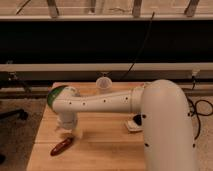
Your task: Drag the pepper across the table
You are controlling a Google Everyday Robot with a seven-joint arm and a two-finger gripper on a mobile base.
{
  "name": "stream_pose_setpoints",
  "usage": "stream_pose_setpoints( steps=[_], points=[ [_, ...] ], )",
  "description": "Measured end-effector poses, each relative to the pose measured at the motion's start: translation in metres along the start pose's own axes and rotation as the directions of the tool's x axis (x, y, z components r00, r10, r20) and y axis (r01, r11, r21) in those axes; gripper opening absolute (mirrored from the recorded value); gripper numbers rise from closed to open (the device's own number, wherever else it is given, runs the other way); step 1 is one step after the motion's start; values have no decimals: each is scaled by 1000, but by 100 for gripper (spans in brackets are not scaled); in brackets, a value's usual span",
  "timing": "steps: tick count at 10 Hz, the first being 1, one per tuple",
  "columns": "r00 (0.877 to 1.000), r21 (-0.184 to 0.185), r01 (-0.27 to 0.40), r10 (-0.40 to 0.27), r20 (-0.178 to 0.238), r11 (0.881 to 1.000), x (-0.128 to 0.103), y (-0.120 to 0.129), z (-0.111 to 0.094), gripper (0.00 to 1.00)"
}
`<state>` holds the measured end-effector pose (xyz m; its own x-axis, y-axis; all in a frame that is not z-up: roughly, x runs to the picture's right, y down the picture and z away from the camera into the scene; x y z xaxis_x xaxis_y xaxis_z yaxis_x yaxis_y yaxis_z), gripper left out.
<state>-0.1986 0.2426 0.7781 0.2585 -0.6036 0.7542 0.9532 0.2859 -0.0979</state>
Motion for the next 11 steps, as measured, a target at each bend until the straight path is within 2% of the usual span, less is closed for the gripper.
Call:
stream_pose_setpoints(
  steps=[5, 11],
  points=[
    [1000, -7, -4, 4, -9, 1000, -9, 3, 11, 80],
    [1000, -55, 0, -2, -24, 998, -22, 6, 27, 80]
  ],
)
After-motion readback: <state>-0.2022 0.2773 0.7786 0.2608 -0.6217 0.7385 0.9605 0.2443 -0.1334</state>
